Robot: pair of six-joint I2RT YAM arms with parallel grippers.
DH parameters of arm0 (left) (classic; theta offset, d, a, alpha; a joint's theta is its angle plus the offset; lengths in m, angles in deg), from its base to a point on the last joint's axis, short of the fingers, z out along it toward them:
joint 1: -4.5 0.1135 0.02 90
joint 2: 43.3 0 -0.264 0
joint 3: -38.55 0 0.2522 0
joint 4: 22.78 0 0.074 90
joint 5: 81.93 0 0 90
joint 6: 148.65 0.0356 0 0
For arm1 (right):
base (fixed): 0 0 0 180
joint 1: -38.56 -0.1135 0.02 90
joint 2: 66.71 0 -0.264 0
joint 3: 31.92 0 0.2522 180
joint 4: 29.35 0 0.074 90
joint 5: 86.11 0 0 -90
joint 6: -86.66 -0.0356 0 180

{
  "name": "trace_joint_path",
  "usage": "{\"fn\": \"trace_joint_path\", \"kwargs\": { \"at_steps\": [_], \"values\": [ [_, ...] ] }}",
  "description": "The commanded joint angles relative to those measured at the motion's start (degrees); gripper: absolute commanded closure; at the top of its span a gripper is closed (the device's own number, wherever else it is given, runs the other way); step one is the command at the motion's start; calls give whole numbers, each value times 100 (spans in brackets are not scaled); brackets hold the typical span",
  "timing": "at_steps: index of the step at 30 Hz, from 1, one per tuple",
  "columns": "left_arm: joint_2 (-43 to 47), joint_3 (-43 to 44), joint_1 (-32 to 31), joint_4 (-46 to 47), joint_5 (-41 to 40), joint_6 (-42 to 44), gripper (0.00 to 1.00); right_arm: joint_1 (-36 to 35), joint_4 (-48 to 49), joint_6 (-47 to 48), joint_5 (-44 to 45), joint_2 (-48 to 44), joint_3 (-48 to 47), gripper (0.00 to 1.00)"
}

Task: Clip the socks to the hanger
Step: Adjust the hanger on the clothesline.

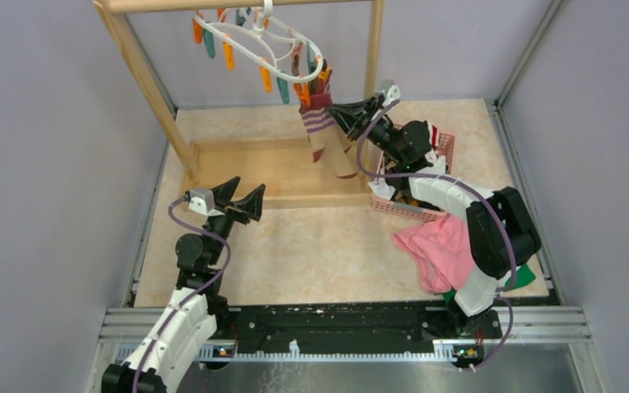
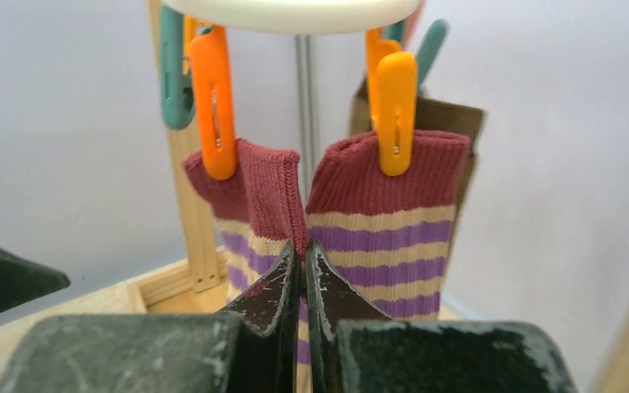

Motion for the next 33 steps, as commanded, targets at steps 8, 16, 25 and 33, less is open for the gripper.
{"fn": "trace_joint_path", "kwargs": {
  "at_steps": [8, 16, 25, 33],
  "values": [
    [-5, 54, 15, 238, 207, -74, 17, 270, -1037, 180, 1003, -111, -843, 100],
    [25, 69, 15, 217, 228, -95, 17, 291, -1603, 253, 1782, 274, -1707, 100],
    [-611, 301, 20, 1042, 405, -254, 17, 296, -1643, 287, 1787, 381, -1843, 100],
    [-2490, 1825, 15, 2688, 1692, -1040, 36, 291, -1634, 291, 1714, 338, -1723, 100]
  ]
}}
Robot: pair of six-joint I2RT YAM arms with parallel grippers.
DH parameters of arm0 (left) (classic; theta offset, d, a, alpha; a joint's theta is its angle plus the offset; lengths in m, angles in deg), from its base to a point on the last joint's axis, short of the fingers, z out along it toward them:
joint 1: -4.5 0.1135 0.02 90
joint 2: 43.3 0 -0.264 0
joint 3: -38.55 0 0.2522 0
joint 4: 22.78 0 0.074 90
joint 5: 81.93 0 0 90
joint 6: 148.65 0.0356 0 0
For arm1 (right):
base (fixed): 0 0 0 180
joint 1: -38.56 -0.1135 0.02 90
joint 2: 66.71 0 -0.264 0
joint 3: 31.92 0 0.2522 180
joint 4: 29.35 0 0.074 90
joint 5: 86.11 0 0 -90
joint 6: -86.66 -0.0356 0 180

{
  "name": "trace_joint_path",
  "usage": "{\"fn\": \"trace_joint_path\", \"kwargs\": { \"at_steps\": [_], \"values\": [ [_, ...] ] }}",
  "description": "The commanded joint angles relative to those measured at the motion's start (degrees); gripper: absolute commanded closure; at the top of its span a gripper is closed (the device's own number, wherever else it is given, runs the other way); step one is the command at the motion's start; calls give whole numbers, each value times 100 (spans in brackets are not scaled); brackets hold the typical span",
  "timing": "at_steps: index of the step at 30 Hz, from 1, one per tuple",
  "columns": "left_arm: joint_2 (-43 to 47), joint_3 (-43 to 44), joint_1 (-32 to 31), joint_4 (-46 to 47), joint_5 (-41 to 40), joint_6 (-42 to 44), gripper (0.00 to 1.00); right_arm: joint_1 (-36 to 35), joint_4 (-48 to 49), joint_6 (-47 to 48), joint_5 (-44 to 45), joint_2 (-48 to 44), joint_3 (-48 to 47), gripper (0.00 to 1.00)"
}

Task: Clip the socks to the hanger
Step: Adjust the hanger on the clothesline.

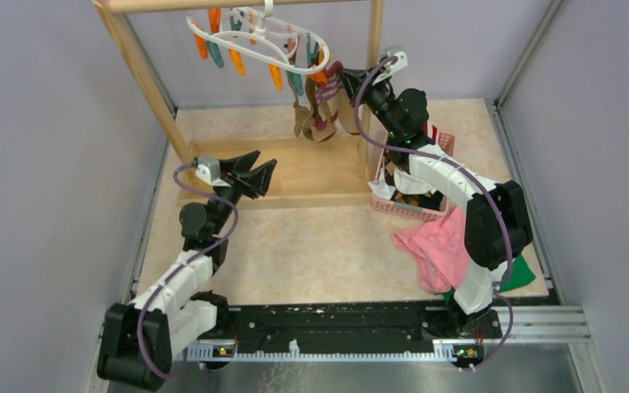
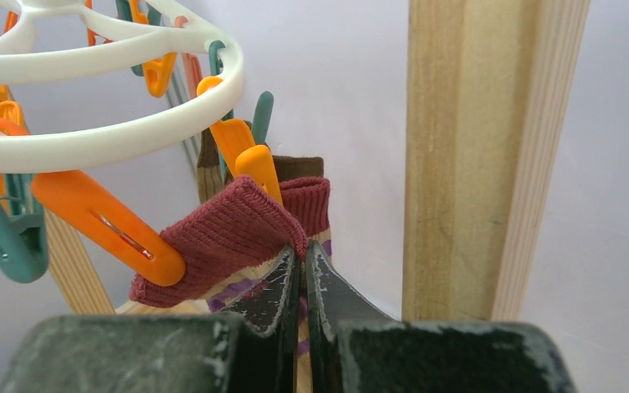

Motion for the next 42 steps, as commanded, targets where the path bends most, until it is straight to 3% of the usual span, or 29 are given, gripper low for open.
{"fn": "trace_joint_path", "kwargs": {
  "at_steps": [1, 4, 8, 11, 17, 20, 25, 32, 42],
  "values": [
    [-839, 1235, 15, 1427, 1033, -561, 37, 30, 105, 92, 96, 1, -99, 100],
    [-1322, 1873, 15, 1531, 1356, -495, 37, 42, 87, 89, 45, -5, -108, 100],
    [-1677, 2156, 34, 1956, 474, -540, 36, 46, 160, 89, -180, -54, -9, 100],
    [-1713, 2312, 111, 1982, -248, -1084, 25, 50, 263, 73, -317, -122, 119, 100],
    [-1608, 3270, 736, 374, -517, -2674, 24, 47, 285, 61, -369, -161, 235, 100],
    [-1501, 3697, 1117, -550, -669, -3048, 25, 42, 312, 7, -411, -137, 235, 100],
    [-1449, 3981, 1718, -1074, -949, -3660, 30, 43, 320, -18, -440, -101, 226, 100],
    [-2221, 4899, 1966, -1206, -396, -4770, 29, 57, 308, -15, -449, -87, 200, 100],
    [-2559, 5650, 1959, -1889, -471, -5021, 31, 53, 337, -78, -493, -64, 172, 100]
  ]
}}
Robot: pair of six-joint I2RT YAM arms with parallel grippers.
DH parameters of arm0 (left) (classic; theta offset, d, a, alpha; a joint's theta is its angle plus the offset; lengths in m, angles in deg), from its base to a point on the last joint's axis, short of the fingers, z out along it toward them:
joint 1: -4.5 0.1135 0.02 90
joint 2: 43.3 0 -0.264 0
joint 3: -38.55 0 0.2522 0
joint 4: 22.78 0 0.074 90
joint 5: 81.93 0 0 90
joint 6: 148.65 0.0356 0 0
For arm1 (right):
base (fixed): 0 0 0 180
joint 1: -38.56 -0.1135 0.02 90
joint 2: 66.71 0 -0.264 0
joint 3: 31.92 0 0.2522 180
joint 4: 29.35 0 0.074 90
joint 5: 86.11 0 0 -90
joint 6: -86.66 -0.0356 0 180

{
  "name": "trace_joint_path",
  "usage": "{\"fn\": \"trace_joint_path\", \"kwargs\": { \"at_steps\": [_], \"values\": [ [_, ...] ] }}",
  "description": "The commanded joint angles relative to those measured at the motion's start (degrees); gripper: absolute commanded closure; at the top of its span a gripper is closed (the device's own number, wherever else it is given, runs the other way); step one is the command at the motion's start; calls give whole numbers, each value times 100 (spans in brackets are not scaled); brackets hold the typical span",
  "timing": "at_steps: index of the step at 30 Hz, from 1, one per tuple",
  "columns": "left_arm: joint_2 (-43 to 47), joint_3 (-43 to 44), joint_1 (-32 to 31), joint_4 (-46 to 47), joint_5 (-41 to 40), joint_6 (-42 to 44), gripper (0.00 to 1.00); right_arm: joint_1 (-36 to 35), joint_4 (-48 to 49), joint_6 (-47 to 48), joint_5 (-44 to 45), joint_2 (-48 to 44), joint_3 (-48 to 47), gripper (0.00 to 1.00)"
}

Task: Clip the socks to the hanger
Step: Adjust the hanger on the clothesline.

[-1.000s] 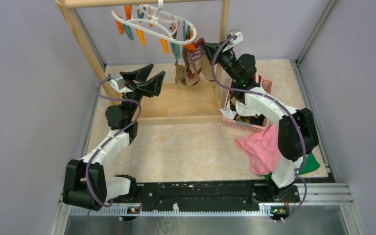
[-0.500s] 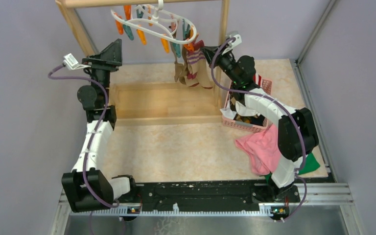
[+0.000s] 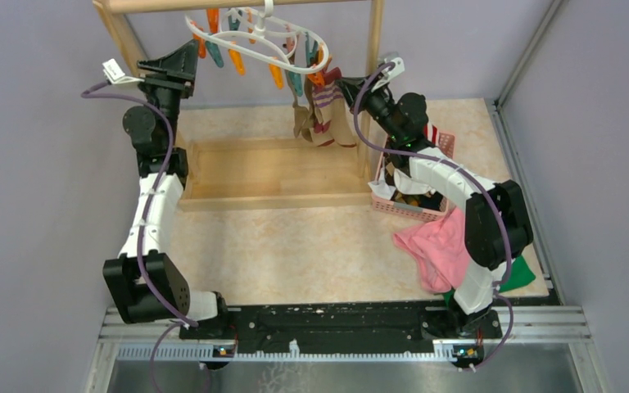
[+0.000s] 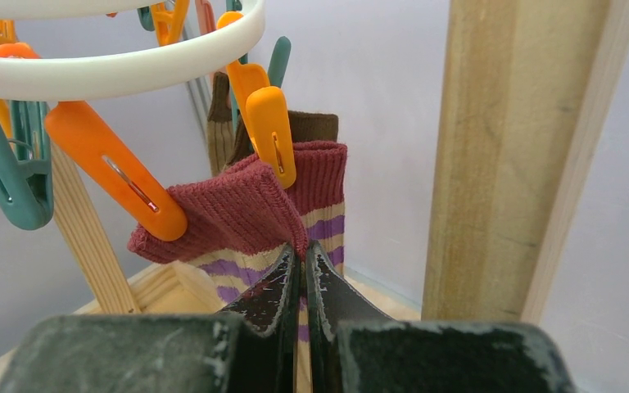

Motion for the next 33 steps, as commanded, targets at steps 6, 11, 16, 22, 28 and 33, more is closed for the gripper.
{"fn": "trace_joint_path", "kwargs": {
  "at_steps": [6, 11, 16, 22, 28, 33],
  "values": [
    [-3, 606, 7, -416, -13, -385, 35, 24, 286, -108, -119, -47, -94, 100],
    [-52, 745, -48, -722, -4, -427, 38, 26, 296, -126, -121, -51, -68, 100],
    [-157, 890, -161, -780, 40, -472, 42, 24, 307, -121, -119, -61, -58, 100],
    [-297, 1110, -309, -930, -36, -446, 48, 26, 330, -137, -128, -68, -41, 100],
    [-464, 1257, -367, -964, -118, -478, 59, 25, 350, -128, -132, -93, -6, 100],
    [-457, 1248, -409, -926, -163, -494, 77, 25, 341, -80, -152, -136, 34, 99]
  ]
}}
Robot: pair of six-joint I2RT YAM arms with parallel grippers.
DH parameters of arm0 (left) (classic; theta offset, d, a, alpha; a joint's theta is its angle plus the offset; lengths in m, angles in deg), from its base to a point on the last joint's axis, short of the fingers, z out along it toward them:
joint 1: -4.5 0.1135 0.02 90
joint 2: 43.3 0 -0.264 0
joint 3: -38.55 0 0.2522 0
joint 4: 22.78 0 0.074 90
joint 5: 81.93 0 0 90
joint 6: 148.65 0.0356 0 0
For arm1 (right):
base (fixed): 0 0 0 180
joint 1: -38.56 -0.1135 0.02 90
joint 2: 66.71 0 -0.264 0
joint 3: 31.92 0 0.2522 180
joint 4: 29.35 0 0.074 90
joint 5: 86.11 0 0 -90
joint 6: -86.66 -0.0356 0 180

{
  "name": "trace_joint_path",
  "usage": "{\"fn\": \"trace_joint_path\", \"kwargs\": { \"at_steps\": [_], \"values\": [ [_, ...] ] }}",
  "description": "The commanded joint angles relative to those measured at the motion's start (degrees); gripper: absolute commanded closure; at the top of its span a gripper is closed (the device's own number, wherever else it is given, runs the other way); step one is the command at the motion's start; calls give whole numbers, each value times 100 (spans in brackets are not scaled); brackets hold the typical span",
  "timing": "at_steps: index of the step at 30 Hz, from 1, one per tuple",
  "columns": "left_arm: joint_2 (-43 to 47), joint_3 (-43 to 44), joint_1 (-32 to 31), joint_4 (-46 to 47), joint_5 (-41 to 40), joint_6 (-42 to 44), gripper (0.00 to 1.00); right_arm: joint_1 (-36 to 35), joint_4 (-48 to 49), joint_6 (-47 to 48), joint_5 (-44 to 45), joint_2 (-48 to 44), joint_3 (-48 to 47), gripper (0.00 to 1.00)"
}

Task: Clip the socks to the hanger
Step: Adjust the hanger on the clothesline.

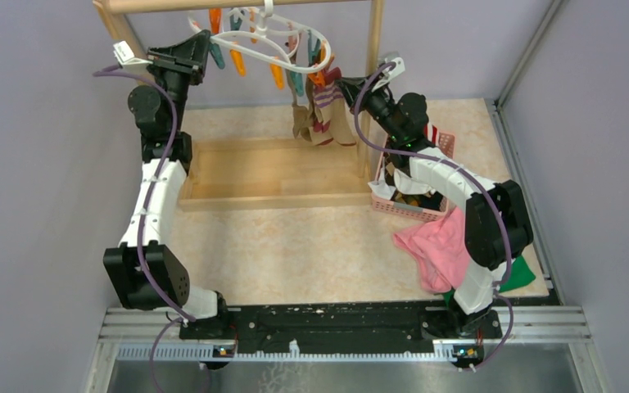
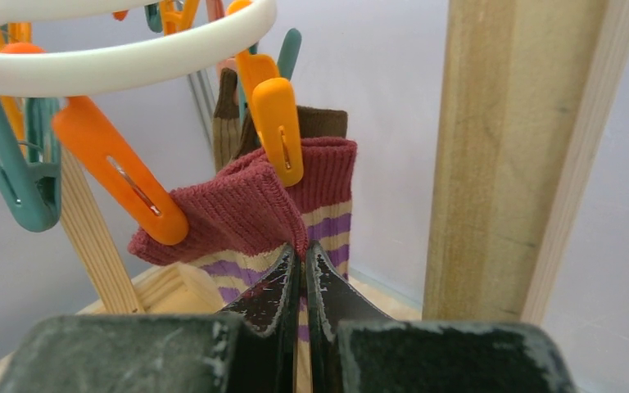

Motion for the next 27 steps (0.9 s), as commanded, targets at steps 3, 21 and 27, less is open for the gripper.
{"fn": "trace_joint_path", "kwargs": {
  "at_steps": [3, 21, 27],
  "values": [
    [85, 162, -72, -91, -205, -140, 84, 24, 362, 5, -136, -200, 115, 89],
    [418, -142, -671, -72, -963, -165, 99, 25, 686, 853, -941, -1617, 1299, 49],
    [524, -317, -821, -44, -1174, -104, 99, -54, 109, 789, -1921, -1406, 462, 81]
  ]
}}
